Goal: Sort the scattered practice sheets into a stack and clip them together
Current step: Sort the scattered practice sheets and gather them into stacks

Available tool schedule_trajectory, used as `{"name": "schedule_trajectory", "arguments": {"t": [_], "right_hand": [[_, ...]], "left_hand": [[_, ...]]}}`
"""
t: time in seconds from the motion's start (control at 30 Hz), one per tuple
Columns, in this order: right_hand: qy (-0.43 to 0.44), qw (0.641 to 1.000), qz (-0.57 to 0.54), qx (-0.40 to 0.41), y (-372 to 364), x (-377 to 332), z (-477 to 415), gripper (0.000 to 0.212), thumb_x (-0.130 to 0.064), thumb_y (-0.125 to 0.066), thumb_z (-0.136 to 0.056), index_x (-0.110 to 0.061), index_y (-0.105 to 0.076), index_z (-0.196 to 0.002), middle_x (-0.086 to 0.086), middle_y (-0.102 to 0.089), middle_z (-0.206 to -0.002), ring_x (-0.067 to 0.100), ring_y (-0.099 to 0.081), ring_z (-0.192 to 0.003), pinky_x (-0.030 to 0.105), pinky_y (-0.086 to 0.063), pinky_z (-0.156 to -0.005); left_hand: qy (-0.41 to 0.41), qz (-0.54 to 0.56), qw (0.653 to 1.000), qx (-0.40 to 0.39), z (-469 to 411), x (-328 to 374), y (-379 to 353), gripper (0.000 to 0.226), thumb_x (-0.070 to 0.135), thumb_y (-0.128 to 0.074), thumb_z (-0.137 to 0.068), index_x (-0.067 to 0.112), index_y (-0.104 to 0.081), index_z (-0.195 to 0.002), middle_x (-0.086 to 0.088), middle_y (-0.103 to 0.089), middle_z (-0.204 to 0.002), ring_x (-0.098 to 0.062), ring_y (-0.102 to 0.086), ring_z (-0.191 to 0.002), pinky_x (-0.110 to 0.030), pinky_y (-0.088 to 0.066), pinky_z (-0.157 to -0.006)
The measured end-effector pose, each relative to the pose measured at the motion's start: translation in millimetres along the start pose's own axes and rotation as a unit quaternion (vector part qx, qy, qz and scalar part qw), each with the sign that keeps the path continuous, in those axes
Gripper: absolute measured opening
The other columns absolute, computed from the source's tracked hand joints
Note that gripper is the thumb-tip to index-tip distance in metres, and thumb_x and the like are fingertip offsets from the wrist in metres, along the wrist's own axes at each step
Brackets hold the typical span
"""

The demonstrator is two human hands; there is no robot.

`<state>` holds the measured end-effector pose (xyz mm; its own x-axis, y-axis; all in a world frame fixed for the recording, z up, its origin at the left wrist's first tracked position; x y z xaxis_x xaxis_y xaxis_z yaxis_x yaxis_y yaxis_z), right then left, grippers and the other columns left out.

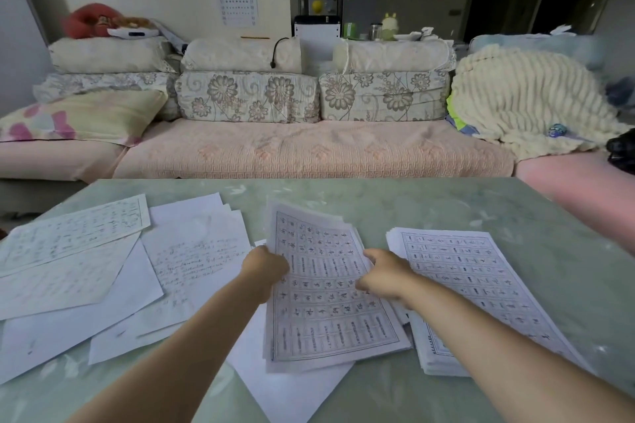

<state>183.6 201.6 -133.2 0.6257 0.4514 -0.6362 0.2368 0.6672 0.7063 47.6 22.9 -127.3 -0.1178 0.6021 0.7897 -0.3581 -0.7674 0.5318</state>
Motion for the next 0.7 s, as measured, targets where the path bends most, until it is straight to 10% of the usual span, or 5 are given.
{"name": "schedule_trajectory", "arguments": {"t": [0.27,0.57,0.7], "right_hand": [[0.006,0.999,0.044,0.024,-2.2,-3.2,-6.0,0.077,-0.015,-0.064,-0.083,-0.021,-0.032,-0.153,0.007,-0.044,-0.148,0.03,-0.041,-0.135,0.039,-0.049,-0.101],[0.057,0.984,-0.165,0.038,17.2,-1.2,2.0,0.099,-0.022,-0.074,-0.088,-0.021,-0.005,-0.159,0.006,-0.036,-0.156,0.026,-0.04,-0.138,0.032,-0.036,-0.103],[0.106,0.952,-0.282,0.048,35.2,-15.4,6.3,0.081,-0.016,-0.077,-0.084,-0.022,-0.031,-0.151,0.006,-0.058,-0.133,0.02,-0.057,-0.117,0.034,-0.04,-0.102]], "left_hand": [[0.055,0.139,0.988,-0.026,-8.2,-1.0,6.0,0.039,-0.005,-0.068,-0.078,0.004,-0.047,-0.109,-0.017,-0.061,-0.104,-0.033,-0.064,-0.087,-0.047,-0.057,-0.075],[-0.124,0.203,0.965,-0.107,4.3,7.1,38.9,0.029,-0.009,-0.053,-0.09,0.01,-0.059,-0.111,-0.016,-0.068,-0.108,-0.036,-0.067,-0.097,-0.053,-0.054,-0.085],[-0.19,0.281,0.931,-0.138,20.0,10.4,57.7,0.037,-0.009,-0.052,-0.091,0.01,-0.055,-0.122,-0.013,-0.069,-0.114,-0.034,-0.067,-0.104,-0.054,-0.053,-0.089]]}}
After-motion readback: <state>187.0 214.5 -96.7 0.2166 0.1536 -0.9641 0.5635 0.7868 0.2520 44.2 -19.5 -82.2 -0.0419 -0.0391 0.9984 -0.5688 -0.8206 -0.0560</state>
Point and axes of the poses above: each hand's wrist, its own z-axis away from the middle knuckle, its own y-axis out of the back of the hand, x = y × z, the point moved 1 cm from there along -z, towards the middle knuckle
